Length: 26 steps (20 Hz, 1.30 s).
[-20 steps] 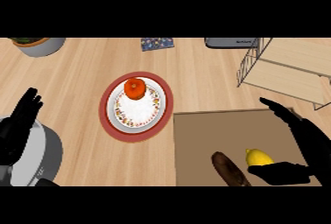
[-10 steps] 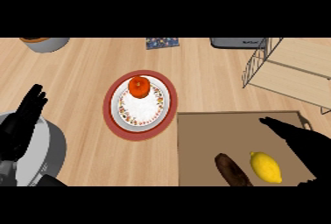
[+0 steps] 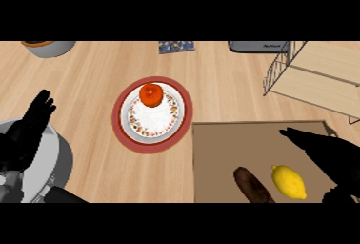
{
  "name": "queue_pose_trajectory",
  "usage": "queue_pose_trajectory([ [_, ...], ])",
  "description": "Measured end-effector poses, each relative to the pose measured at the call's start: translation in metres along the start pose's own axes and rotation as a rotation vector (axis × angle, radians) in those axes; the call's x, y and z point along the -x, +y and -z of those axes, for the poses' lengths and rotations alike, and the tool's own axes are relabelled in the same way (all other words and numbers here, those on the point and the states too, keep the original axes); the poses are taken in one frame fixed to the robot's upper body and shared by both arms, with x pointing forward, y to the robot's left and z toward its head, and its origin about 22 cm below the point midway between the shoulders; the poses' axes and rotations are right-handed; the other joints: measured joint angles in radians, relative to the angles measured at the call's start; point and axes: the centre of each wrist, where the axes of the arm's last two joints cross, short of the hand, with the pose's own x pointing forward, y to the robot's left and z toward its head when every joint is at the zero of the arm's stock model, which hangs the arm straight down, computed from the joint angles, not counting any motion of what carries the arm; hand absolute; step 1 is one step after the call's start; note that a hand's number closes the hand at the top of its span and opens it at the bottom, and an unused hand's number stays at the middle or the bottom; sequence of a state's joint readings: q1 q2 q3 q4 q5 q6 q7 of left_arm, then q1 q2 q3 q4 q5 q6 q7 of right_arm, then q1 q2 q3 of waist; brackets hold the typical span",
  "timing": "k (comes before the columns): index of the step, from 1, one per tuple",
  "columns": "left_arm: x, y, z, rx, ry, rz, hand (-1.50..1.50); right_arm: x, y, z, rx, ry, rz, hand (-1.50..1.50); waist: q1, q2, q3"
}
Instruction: Pick the lemon from the tray and place it in the tiered shelf
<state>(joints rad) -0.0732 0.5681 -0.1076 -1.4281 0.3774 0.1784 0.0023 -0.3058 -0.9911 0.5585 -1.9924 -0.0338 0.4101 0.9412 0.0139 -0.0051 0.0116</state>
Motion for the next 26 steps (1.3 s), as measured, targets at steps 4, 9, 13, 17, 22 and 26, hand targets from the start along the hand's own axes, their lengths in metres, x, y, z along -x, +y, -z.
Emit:
queue_pose_trajectory([
  [4,0.003,0.002,-0.003,0.001,-0.005,-0.003,0.00,0.004,0.008,0.013,-0.024,0.028,-0.031,-1.50,-0.002,-0.002,0.001],
  [9,0.003,0.007,-0.002,0.003,-0.002,-0.001,0.00,0.010,0.012,0.034,-0.038,0.063,-0.053,-1.50,-0.003,-0.001,0.002],
  [13,0.005,0.004,-0.003,-0.005,-0.002,0.002,0.00,0.015,0.021,0.044,-0.043,0.070,-0.065,-1.50,-0.009,-0.004,0.004],
  [17,0.006,0.004,-0.005,0.000,-0.006,-0.002,0.00,0.018,0.026,0.053,-0.037,0.068,-0.070,-1.50,-0.009,-0.004,0.005],
  [22,0.004,0.010,-0.005,-0.005,0.002,0.001,0.00,0.017,0.036,0.063,-0.041,0.061,-0.071,-1.50,-0.011,-0.004,0.003],
  [26,0.004,0.005,-0.006,-0.002,0.000,-0.003,0.00,0.019,0.044,0.072,-0.054,0.071,-0.065,1.50,-0.011,-0.004,0.003],
])
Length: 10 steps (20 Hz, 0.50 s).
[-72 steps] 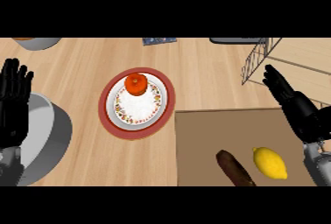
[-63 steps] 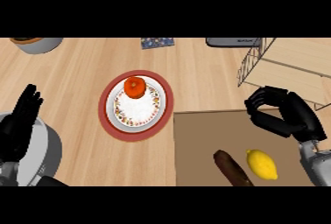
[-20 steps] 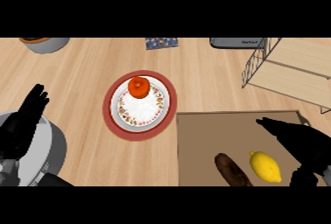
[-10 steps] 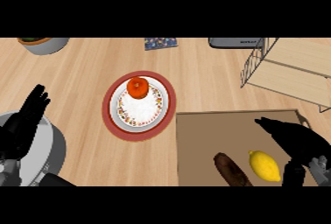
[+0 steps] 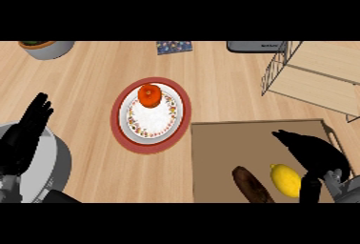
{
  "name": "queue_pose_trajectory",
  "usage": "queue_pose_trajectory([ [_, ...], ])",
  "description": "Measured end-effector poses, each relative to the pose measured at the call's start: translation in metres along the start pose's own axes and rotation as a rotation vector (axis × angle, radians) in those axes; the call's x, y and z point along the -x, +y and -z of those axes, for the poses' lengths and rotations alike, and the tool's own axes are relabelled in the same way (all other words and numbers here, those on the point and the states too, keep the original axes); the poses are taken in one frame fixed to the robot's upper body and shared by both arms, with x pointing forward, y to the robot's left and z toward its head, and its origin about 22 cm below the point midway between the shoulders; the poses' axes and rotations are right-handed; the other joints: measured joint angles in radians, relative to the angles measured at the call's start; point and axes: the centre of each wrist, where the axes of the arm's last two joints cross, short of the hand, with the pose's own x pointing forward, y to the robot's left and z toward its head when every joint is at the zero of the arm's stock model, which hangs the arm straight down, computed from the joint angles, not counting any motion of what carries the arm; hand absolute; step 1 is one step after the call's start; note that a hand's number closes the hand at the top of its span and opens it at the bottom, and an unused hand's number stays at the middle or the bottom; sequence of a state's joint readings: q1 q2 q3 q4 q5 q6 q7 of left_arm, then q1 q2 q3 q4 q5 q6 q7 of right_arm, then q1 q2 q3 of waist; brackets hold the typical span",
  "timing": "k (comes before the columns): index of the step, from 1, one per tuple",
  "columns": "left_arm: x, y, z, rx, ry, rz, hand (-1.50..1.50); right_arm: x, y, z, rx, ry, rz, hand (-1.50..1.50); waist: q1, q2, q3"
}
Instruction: Pick the lemon from the tray and place it in the tiered shelf
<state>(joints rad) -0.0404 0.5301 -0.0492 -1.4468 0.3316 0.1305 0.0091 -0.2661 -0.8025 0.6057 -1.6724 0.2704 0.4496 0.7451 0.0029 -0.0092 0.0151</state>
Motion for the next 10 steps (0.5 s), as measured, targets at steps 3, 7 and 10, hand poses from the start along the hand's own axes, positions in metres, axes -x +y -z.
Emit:
queue_pose_trajectory([
  [3,-0.001,0.002,0.000,-0.001,0.007,0.003,0.00,0.002,0.009,0.005,-0.025,-0.002,0.012,1.50,-0.002,0.000,-0.001],
  [7,0.000,0.000,0.001,-0.004,0.005,0.005,0.00,0.005,0.011,0.009,-0.022,-0.027,0.002,1.50,-0.003,-0.003,-0.003],
  [10,-0.001,0.000,0.001,-0.001,0.011,0.002,0.00,0.008,0.012,0.010,0.002,-0.053,-0.017,1.50,-0.002,-0.004,-0.003],
])
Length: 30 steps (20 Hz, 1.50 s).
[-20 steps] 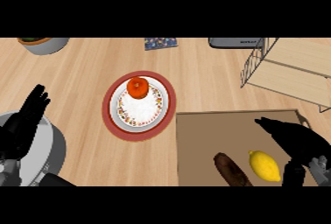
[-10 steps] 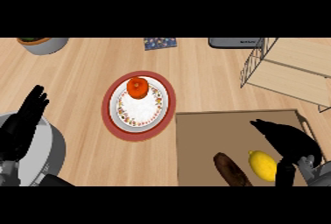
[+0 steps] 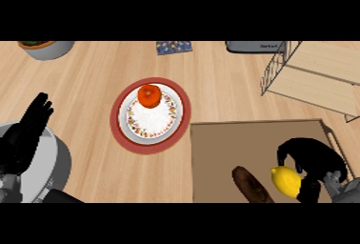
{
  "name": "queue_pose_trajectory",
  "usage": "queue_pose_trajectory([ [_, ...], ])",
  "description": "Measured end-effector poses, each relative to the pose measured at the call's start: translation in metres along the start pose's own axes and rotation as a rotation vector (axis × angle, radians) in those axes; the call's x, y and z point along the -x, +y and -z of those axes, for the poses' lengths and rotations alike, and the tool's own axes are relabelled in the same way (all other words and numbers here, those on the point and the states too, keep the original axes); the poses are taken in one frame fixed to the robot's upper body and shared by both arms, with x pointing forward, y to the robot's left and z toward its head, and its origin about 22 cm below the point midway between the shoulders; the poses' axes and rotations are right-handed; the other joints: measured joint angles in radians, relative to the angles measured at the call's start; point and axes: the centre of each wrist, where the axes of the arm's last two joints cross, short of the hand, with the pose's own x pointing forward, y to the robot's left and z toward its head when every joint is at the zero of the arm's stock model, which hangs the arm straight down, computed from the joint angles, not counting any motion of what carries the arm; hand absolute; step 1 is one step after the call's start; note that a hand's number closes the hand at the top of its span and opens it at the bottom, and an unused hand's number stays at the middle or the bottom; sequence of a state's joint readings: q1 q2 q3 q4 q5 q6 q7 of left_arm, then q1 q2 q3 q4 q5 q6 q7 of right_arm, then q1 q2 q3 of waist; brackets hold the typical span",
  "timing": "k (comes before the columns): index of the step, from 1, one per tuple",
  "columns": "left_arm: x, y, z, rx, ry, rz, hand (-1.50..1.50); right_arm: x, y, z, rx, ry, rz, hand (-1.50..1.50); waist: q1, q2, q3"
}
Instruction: Pick the lemon from the tray and place it in the tiered shelf
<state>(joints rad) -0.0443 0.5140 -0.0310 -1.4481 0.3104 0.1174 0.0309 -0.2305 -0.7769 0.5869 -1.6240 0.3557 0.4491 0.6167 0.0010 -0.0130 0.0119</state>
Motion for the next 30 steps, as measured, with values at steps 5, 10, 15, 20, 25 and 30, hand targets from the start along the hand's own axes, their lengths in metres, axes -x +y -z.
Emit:
queue_pose_trajectory([
  [5,0.003,0.000,0.000,-0.004,-0.006,0.001,0.00,-0.002,-0.002,0.001,0.056,-0.011,-0.023,1.50,-0.001,0.000,0.005],
  [10,0.003,0.001,-0.003,-0.009,-0.015,0.006,0.00,-0.003,-0.016,-0.002,0.205,-0.029,0.016,1.50,-0.001,0.001,0.005],
  [15,0.001,-0.001,-0.002,-0.005,-0.011,0.002,0.00,-0.012,-0.034,0.000,0.461,-0.034,0.103,1.50,0.000,0.003,0.004],
  [20,0.002,0.005,-0.004,-0.016,-0.002,0.002,0.00,-0.013,-0.050,-0.019,0.622,-0.055,0.180,1.50,-0.008,0.001,0.003],
  [25,0.005,0.008,-0.008,-0.019,0.001,-0.001,0.00,-0.011,-0.071,-0.056,0.719,-0.078,0.299,1.50,-0.019,-0.003,0.004],
  [30,0.005,0.011,-0.011,-0.033,0.007,0.004,0.00,-0.002,-0.088,-0.101,0.787,-0.142,0.484,1.50,-0.030,-0.005,0.003],
])
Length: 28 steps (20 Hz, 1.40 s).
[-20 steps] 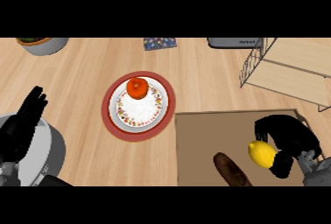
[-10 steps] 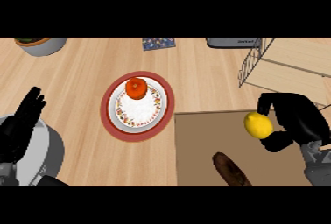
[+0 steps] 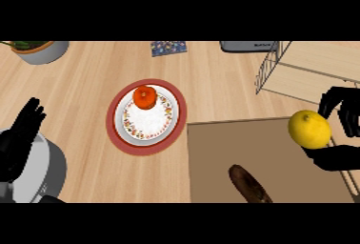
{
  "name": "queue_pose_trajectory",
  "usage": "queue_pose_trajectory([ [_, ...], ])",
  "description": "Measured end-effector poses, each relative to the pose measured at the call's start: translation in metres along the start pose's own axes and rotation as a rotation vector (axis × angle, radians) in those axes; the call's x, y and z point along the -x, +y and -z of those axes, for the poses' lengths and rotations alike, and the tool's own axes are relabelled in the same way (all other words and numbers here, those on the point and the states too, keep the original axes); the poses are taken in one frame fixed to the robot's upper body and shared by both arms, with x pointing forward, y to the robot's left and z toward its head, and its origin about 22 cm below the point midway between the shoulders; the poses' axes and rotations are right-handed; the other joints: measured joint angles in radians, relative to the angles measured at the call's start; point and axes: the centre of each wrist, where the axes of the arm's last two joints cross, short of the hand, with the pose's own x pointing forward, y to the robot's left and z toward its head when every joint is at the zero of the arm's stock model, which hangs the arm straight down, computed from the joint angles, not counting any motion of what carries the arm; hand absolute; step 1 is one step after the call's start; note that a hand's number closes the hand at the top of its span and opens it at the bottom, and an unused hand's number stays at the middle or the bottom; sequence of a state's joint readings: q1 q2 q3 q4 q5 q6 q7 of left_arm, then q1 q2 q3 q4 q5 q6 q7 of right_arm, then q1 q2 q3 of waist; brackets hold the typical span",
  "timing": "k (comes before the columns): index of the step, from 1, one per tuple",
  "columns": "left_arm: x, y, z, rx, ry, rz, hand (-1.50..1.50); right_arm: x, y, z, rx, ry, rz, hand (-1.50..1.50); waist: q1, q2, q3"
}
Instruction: Pick the lemon from the tray and place it in the tiered shelf
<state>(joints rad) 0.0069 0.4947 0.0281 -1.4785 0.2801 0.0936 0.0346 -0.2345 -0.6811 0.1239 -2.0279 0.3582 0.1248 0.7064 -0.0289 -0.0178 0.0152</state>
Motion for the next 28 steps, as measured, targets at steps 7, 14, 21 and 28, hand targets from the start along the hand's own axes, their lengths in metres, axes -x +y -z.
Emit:
queue_pose_trajectory([
  [7,0.001,0.002,-0.001,-0.001,-0.004,-0.002,0.00,-0.010,-0.067,-0.032,0.114,-0.013,0.132,1.50,-0.002,0.001,-0.002],
  [14,-0.003,-0.002,0.001,0.010,-0.013,0.007,0.00,-0.024,-0.124,-0.046,0.241,-0.021,0.175,1.50,0.016,0.005,-0.004],
  [21,-0.004,-0.007,0.003,0.024,-0.031,0.003,0.00,-0.034,-0.162,-0.042,0.353,0.028,0.052,1.50,0.030,0.009,-0.005],
  [28,-0.006,-0.008,0.010,0.040,-0.026,0.002,0.00,-0.035,-0.188,-0.020,0.369,0.080,-0.014,1.50,0.043,0.013,-0.004],
])
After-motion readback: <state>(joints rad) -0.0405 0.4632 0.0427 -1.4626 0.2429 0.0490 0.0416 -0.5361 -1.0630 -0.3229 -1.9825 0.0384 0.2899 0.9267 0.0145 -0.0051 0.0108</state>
